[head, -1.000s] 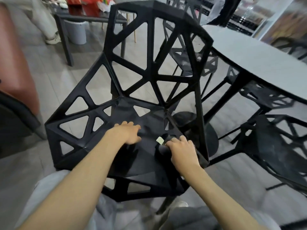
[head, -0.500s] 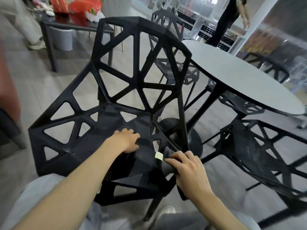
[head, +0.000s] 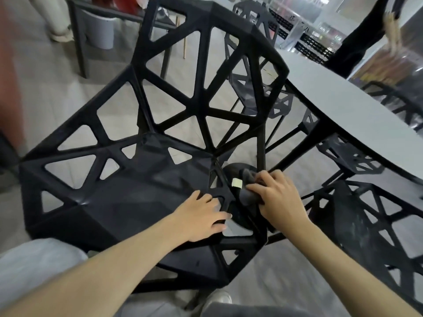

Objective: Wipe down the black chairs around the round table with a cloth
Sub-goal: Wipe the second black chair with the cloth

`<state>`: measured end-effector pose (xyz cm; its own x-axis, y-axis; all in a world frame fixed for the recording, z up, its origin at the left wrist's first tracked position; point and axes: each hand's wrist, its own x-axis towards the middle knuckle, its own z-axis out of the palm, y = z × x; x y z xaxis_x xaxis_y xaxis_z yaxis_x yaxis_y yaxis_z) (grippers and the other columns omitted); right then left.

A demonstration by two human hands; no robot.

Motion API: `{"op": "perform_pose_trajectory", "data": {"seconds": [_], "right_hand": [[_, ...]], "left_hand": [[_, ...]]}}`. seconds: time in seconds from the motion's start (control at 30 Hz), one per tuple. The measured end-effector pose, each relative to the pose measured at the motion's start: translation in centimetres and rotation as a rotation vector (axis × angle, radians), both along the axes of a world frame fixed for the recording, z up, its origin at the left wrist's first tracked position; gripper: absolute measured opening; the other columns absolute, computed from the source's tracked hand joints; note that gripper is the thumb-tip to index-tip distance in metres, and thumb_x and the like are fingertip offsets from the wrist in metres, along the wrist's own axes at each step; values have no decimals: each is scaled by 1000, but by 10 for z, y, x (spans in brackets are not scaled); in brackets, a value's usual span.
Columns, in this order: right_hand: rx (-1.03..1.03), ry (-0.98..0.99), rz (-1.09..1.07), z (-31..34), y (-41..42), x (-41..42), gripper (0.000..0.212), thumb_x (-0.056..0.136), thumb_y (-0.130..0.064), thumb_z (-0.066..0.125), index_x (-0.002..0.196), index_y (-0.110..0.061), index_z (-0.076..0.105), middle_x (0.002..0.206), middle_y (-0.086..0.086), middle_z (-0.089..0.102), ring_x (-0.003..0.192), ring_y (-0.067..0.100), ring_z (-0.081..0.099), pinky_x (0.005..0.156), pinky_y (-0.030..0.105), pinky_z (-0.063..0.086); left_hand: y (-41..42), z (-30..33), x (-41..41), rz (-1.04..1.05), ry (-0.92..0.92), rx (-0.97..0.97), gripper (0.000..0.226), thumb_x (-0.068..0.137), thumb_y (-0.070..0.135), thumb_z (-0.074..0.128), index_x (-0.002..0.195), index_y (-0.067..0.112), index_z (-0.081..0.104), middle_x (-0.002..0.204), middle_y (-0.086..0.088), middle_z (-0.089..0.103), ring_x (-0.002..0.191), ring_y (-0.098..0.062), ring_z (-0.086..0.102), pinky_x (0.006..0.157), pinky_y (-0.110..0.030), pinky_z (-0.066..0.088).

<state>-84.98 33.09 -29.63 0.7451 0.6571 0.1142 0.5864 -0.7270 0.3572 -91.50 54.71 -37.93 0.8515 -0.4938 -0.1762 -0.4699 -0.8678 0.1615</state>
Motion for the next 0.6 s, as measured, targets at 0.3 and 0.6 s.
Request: {"op": "perform_pose_trajectory", "data": {"seconds": [0.3,0.6], "right_hand": [[-98,-16,148,-13,-17,-4,44,70,-31,83,113,-31,72,116,2,59,99,30,53,75,43,50],[18,27,25,-23,-21,-28,44,74,-34,80,118,-33,69,123,-4,57,108,28,49,83,43,48]], "left_hand": [[-12,-14,-10,17,145,-4,68,104,69,10,164,41,-7,173,-6,-18,160,-20,-18,128,-58,-7],[-12,-13,-7,61,249,-40,59,109,61,10,163,46,-7,173,1,-22,161,-27,-14,126,-65,-4]]}}
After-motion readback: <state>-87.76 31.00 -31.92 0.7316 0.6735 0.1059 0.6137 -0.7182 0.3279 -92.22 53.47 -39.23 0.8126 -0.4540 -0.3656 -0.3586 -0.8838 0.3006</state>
